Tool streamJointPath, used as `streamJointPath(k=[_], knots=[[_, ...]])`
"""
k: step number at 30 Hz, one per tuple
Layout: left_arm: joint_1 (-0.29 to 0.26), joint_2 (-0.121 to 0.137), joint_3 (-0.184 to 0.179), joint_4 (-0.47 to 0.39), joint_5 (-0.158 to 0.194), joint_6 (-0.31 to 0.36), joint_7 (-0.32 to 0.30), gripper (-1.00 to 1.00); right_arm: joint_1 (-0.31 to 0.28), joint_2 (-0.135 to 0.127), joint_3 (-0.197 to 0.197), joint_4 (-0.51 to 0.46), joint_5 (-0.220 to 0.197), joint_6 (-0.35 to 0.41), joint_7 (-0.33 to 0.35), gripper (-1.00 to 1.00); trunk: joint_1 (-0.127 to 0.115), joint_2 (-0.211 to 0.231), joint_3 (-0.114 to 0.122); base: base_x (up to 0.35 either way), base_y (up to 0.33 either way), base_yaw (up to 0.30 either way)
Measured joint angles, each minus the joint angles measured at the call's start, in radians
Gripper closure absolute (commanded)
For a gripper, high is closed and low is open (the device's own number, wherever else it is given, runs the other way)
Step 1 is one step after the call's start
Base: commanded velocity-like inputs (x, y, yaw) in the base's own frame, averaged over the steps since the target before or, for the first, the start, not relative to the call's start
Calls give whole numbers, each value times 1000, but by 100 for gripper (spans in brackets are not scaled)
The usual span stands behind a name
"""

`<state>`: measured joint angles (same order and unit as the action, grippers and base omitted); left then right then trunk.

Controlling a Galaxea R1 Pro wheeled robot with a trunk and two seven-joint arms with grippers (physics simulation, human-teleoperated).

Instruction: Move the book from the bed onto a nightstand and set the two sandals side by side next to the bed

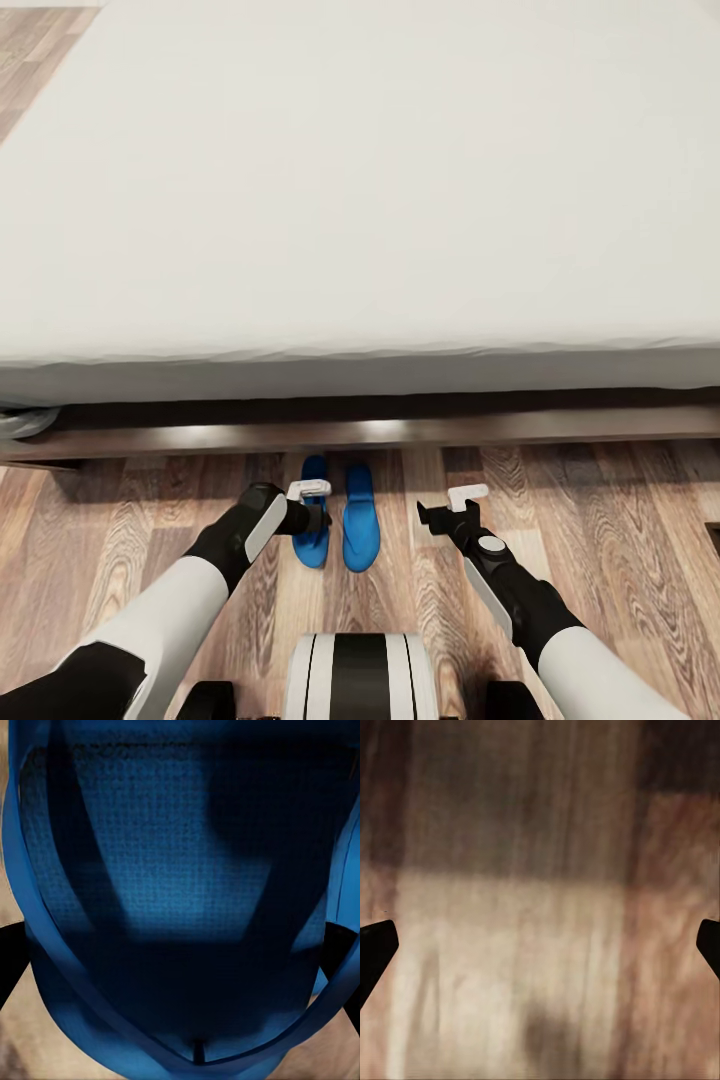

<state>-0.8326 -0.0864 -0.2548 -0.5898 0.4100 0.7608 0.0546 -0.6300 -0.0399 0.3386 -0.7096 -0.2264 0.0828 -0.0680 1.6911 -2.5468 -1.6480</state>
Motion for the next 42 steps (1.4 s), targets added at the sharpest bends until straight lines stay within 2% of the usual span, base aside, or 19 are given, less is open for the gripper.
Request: streamJointPath(k=[5, 9, 13, 28, 29, 42], knots=[[0, -1, 0, 0, 0, 0, 0, 100, 0, 0, 0, 0, 0, 0, 0, -100, 2, -1, -19, 0, 0, 0], [0, -1, 1, 0, 1, 0, 0, 100, 0, 0, 0, 0, 0, 0, 0, -100, 2, -1, -19, 0, 0, 0], [0, -2, 0, 0, 0, 0, 0, 100, 0, 0, 0, 0, 0, 0, 0, -100, 4, -2, -35, 0, 0, 0], [0, 0, 0, -1, 0, 0, 1, 100, 0, 0, -1, 0, 0, 0, 0, -100, 4, -2, -35, 0, 0, 0], [0, 0, 1, -1, 0, 0, 1, -100, 0, 0, -1, 0, 0, 0, 0, -100, 4, -2, -35, 0, 0, 0], [0, 0, 2, -1, -1, 0, -1, -100, 0, 0, -1, 0, 0, 0, 0, -100, 4, -2, -35, 0, 0, 0]])
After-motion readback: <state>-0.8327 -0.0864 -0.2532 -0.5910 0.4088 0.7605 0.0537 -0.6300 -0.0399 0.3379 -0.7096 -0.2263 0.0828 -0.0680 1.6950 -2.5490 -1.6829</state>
